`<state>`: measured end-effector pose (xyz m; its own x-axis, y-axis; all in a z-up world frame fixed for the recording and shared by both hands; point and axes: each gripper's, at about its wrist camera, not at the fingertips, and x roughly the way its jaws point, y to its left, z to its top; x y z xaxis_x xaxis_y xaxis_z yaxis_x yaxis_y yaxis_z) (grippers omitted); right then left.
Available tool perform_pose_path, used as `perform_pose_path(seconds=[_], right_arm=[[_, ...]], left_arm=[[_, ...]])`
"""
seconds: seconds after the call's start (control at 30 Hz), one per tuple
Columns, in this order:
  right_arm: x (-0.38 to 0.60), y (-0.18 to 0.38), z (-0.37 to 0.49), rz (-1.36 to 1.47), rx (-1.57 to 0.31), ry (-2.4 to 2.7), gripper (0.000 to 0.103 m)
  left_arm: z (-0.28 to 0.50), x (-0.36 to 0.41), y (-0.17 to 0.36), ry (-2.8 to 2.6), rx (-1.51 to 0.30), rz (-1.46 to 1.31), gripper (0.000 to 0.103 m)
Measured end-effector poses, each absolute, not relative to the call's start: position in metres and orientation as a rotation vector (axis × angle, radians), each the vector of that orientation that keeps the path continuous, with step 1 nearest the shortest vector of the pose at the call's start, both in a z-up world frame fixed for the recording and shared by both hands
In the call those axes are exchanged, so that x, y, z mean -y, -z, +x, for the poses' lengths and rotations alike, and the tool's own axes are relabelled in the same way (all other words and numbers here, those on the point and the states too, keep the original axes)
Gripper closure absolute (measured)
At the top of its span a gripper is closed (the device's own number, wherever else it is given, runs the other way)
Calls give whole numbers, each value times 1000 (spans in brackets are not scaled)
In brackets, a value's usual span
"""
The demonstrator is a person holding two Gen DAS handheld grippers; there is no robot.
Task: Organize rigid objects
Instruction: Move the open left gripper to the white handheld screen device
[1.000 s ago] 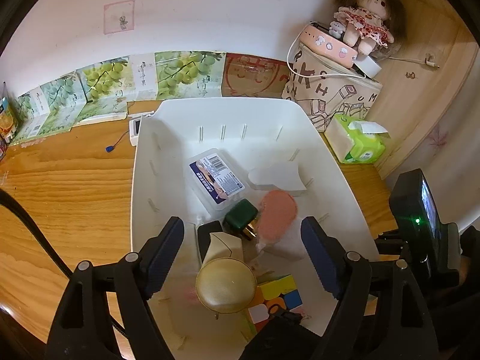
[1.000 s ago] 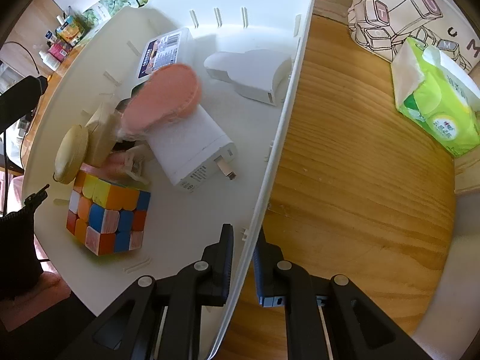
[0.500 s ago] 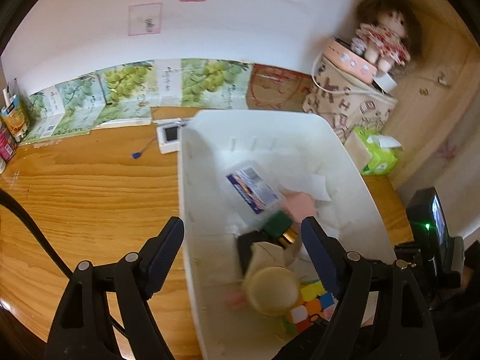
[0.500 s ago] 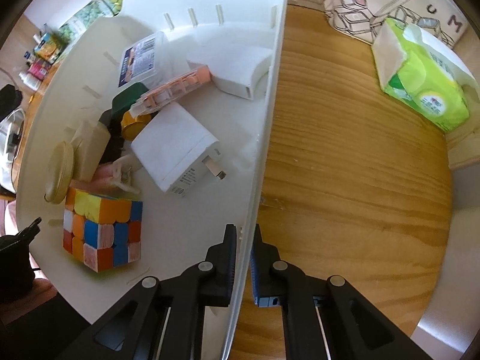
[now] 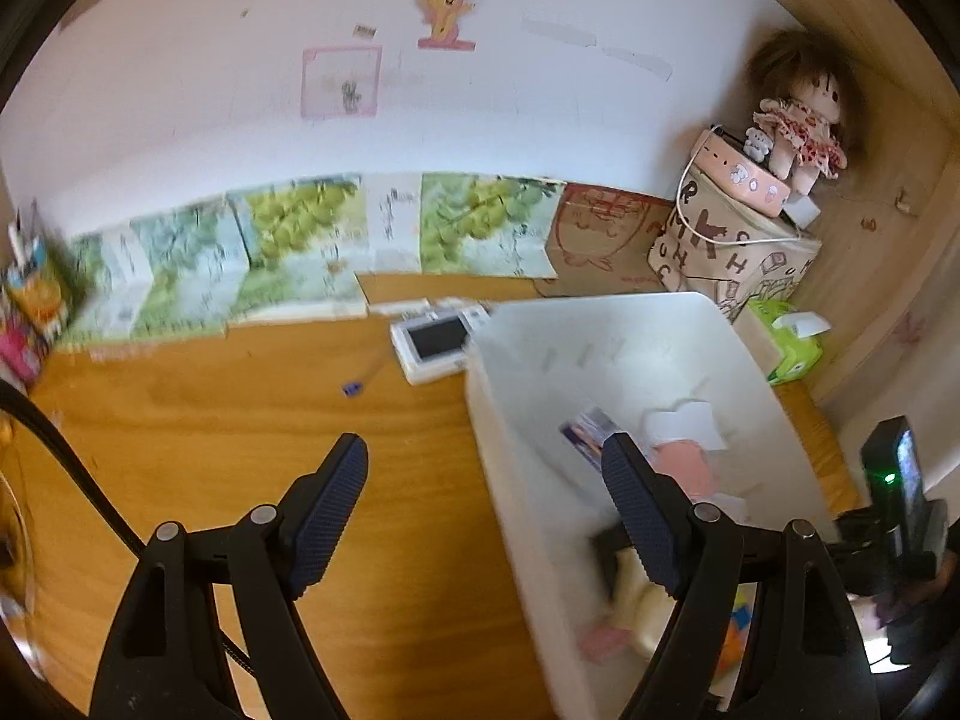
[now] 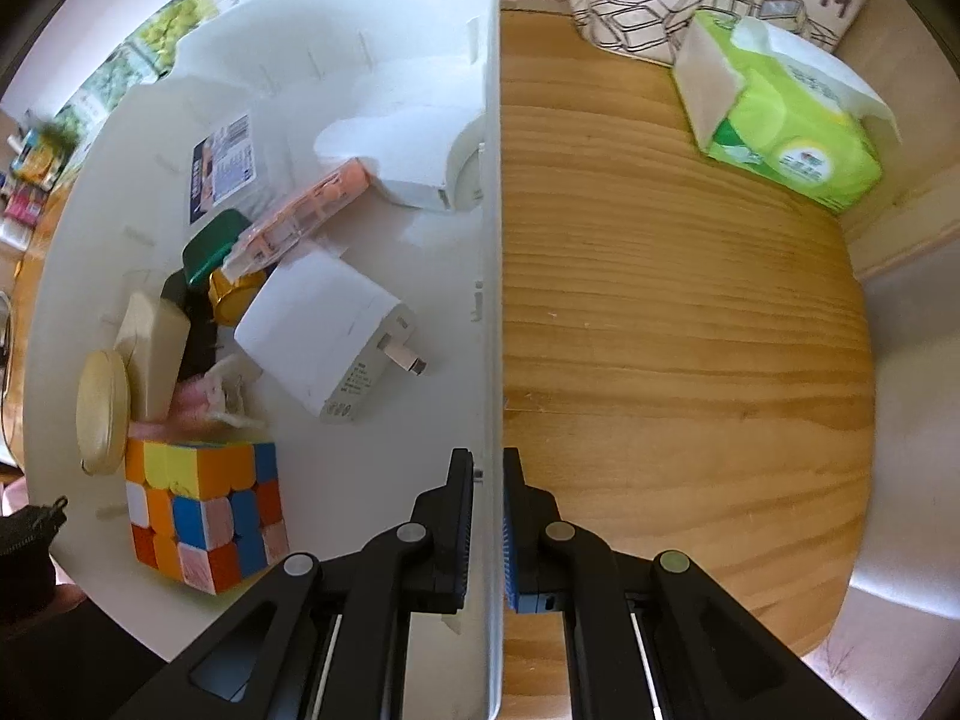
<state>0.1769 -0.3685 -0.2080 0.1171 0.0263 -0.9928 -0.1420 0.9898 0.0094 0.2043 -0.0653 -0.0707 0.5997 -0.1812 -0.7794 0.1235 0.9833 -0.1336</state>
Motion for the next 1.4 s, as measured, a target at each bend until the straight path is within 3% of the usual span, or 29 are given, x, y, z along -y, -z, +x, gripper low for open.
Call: perform_pose_path(seconds=[0.7, 1.4], right_arm=[[361, 198, 200, 54, -1469, 166, 88], [363, 195, 217, 90, -1491, 300, 82]], left_arm=[[319, 31, 127, 427, -1101, 380, 18], [387, 64, 200, 739, -1063, 536, 15]])
